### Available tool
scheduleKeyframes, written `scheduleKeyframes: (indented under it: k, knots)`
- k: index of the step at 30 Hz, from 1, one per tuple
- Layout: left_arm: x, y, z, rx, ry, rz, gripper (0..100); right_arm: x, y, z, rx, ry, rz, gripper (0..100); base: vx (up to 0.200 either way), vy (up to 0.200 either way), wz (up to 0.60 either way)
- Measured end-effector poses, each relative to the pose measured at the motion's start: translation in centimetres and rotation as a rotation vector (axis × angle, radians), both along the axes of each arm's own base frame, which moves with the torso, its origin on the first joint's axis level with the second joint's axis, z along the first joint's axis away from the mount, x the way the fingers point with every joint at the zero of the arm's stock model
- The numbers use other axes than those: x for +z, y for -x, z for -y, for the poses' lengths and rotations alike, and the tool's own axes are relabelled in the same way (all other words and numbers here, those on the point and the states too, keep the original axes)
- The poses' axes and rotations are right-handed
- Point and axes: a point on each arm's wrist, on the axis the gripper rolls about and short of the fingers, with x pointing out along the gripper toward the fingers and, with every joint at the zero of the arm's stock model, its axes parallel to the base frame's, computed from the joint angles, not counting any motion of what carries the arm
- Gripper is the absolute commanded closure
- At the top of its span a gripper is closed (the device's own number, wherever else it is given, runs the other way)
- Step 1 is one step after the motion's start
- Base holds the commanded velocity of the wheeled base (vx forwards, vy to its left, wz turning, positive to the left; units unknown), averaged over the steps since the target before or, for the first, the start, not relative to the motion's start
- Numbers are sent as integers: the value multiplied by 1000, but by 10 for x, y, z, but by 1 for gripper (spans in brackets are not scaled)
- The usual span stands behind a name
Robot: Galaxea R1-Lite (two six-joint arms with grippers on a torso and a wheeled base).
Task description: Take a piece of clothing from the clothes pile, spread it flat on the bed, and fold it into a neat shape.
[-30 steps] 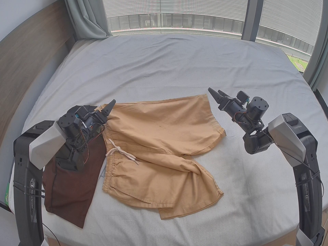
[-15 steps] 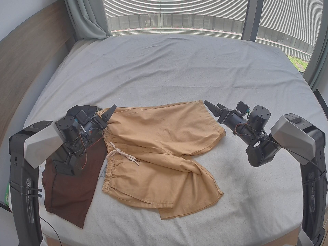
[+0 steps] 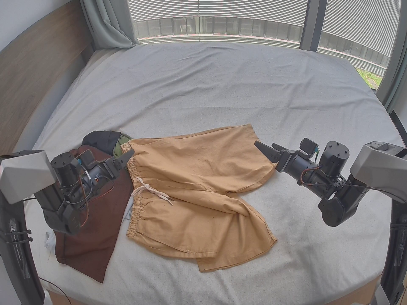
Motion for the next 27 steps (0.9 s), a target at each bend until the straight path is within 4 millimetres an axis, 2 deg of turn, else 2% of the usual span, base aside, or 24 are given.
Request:
scheduleKeyframes:
  k: [7,15,23,27]
  knots:
    - [16,45,-11,-82,-71,-19,0,14,36,4,19,17,-33,0,0,0,0]
    - [35,70,-13,-182,-90,19,0,29,74,15,71,18,-67,0,0,0,0]
    - [32,88,-21,-307,-222,75,0,29,90,18,81,60,-65,0,0,0,0]
    - [27,96,-24,-327,-265,78,0,20,96,20,97,108,-77,0,0,0,0]
